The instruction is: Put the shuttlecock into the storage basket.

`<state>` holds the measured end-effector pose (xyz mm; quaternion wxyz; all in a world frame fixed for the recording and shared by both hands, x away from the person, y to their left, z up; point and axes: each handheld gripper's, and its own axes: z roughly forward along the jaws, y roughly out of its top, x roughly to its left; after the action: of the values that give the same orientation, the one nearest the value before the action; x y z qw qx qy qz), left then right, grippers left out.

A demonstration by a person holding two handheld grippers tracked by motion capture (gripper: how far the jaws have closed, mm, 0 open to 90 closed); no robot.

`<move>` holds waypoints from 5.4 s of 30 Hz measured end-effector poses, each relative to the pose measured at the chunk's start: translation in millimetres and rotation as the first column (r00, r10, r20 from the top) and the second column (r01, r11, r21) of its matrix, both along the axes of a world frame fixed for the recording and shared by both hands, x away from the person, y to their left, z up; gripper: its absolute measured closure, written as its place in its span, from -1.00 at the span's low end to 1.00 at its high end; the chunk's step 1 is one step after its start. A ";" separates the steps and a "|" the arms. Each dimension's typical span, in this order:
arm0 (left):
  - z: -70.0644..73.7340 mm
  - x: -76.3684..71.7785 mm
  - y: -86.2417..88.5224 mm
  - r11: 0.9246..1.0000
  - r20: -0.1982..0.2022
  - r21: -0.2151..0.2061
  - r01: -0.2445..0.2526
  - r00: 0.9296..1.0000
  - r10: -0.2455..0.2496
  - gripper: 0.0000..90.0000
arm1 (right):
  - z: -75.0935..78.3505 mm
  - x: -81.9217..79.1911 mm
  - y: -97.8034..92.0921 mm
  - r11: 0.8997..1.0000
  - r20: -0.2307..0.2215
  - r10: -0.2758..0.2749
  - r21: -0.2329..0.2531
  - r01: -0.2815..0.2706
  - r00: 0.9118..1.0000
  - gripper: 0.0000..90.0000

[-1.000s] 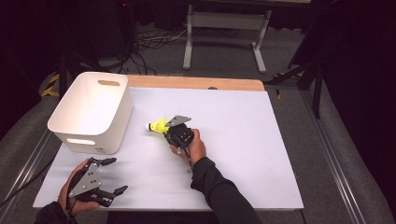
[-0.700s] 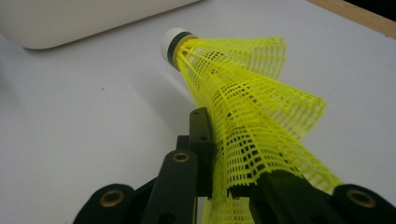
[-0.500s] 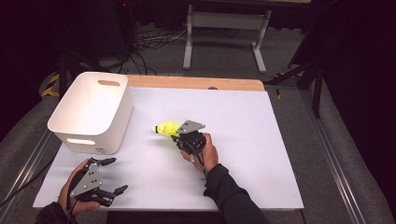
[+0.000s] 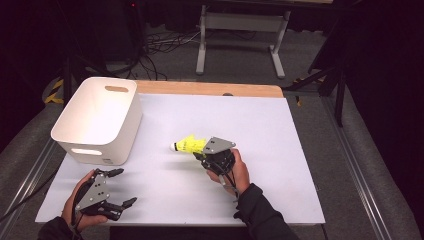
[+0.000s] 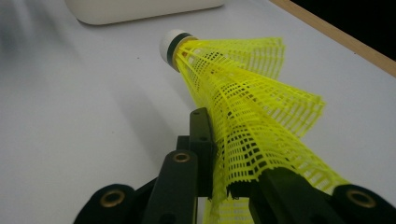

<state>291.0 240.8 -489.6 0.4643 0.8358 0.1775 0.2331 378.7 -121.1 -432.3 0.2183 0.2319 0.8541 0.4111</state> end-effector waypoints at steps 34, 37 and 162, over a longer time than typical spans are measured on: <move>5.8 19.2 -45.0 0.999 -0.013 0.043 0.024 1.000 -0.023 -0.78 | 8.9 -37.2 -15.4 0.990 0.001 0.116 -0.086 -0.116 0.993 0.89; 4.9 24.7 -55.5 0.998 -0.019 0.052 0.041 0.999 -0.040 -0.75 | 8.7 -38.9 -13.1 0.986 -0.001 0.133 -0.097 -0.132 0.991 0.89; 10.1 58.0 -128.5 0.983 -0.053 0.003 0.185 0.981 -0.185 0.18 | 45.9 -66.6 9.0 0.952 0.009 0.284 -0.124 -0.281 0.959 -0.16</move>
<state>349.0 112.3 -479.5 0.4760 0.8562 0.1103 0.1677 312.1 -112.2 -386.5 0.1822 0.0884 0.8990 0.3883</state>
